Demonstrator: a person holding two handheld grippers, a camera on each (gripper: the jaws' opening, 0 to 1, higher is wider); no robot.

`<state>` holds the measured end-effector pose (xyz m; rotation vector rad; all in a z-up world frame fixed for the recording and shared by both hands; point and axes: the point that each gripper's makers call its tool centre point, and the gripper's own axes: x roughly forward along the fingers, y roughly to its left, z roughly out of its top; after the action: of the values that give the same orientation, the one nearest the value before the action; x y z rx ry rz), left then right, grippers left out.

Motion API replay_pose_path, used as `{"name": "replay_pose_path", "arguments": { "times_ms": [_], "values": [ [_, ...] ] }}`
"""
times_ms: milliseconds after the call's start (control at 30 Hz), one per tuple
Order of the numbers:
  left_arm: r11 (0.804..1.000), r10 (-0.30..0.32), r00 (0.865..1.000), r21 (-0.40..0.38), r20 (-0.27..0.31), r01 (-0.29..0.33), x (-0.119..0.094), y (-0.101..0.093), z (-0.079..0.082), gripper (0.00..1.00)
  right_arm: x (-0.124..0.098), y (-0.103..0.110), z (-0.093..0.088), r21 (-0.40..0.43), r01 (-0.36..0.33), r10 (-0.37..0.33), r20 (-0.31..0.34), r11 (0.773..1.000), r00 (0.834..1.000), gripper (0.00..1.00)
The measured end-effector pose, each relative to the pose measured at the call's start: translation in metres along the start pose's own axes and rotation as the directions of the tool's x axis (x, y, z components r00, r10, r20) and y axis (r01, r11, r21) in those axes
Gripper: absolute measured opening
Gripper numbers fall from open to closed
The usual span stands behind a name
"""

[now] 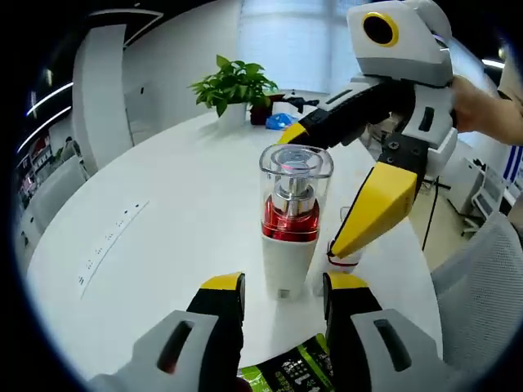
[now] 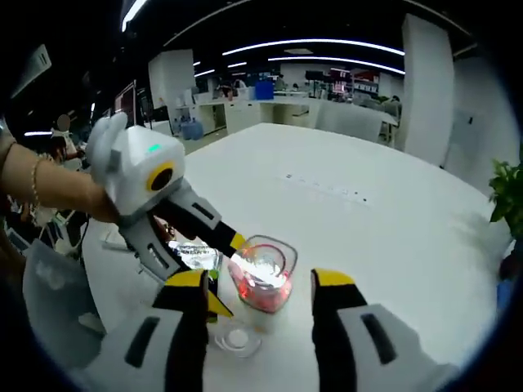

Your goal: Arrange the skincare products in the storage area until every visible bottle or jar stands upright without overlapping.

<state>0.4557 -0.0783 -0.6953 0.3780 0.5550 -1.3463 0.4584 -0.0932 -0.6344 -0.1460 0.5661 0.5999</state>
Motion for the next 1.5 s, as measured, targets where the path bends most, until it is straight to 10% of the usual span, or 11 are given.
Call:
{"name": "replay_pose_path", "arguments": {
  "times_ms": [733, 1500],
  "values": [
    [0.943, 0.185, 0.982, -0.29, 0.047, -0.163, -0.081, -0.044, -0.05, 0.73, -0.035, 0.058, -0.057, 0.277, -0.094, 0.068, 0.102, 0.956, 0.992, 0.91],
    [0.821, 0.347, 0.938, -0.489, 0.015, -0.296, -0.163, -0.122, -0.122, 0.87, -0.063, 0.112, -0.117, 0.37, -0.087, 0.075, 0.045, 0.925, 0.996, 0.92]
  ]
}}
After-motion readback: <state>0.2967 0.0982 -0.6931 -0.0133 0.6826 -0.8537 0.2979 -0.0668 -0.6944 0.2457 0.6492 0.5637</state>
